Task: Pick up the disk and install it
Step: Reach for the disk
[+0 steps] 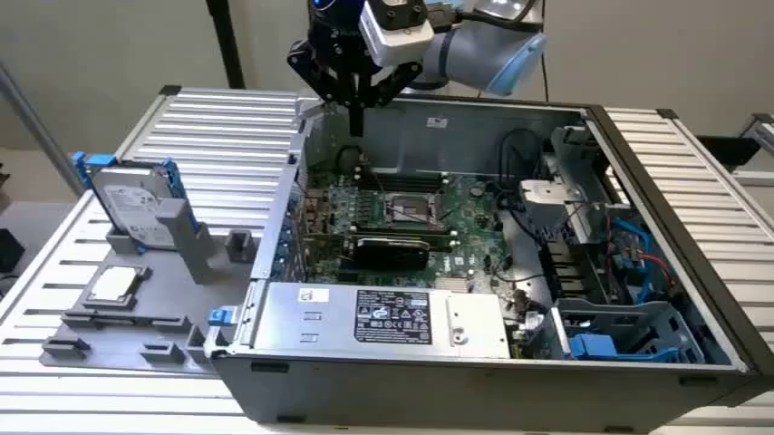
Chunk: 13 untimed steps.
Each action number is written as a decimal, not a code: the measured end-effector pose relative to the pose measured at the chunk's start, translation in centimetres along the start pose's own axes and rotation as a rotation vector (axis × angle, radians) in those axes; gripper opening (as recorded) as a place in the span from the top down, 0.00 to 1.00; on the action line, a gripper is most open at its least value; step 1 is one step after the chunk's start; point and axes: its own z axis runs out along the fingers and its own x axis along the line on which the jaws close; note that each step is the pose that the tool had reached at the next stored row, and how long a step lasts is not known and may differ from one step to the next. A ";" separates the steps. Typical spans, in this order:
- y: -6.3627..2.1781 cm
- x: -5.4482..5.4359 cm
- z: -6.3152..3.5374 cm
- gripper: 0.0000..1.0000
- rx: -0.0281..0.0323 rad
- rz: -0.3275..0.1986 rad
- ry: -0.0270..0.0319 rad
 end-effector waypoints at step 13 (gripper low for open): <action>0.00 0.0 0.00 1.00 0.0001 0.000 0.0000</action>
